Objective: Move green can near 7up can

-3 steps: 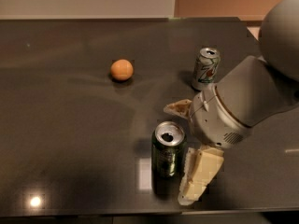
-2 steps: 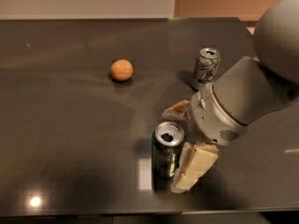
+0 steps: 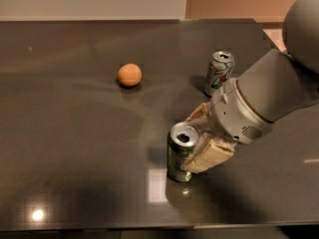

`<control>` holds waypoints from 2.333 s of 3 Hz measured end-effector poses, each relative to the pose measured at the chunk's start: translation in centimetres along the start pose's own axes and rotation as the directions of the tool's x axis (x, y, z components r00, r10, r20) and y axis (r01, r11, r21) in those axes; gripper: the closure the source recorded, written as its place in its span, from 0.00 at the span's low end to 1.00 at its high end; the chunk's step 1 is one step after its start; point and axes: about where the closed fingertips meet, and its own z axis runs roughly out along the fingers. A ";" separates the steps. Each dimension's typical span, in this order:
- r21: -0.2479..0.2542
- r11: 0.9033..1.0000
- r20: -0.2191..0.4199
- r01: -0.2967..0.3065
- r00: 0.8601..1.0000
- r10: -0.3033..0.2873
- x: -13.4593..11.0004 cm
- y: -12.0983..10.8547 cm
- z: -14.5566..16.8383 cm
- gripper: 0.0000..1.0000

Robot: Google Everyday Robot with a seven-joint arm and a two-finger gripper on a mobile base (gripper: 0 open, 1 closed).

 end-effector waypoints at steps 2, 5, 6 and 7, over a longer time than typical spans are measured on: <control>0.109 0.981 -0.002 -0.159 0.987 0.160 3.5 -5.8 -4.7 1.00; 0.248 0.914 0.013 -0.321 0.944 0.328 10.3 -14.8 -7.2 1.00; 0.259 0.899 0.024 -0.354 0.933 0.360 12.0 -15.9 -7.4 0.81; 0.255 0.892 0.040 -0.374 0.925 0.377 13.1 -16.5 -7.6 0.58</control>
Offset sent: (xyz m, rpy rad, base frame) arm 0.0987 -0.1029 0.0347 0.0155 0.0062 -0.3398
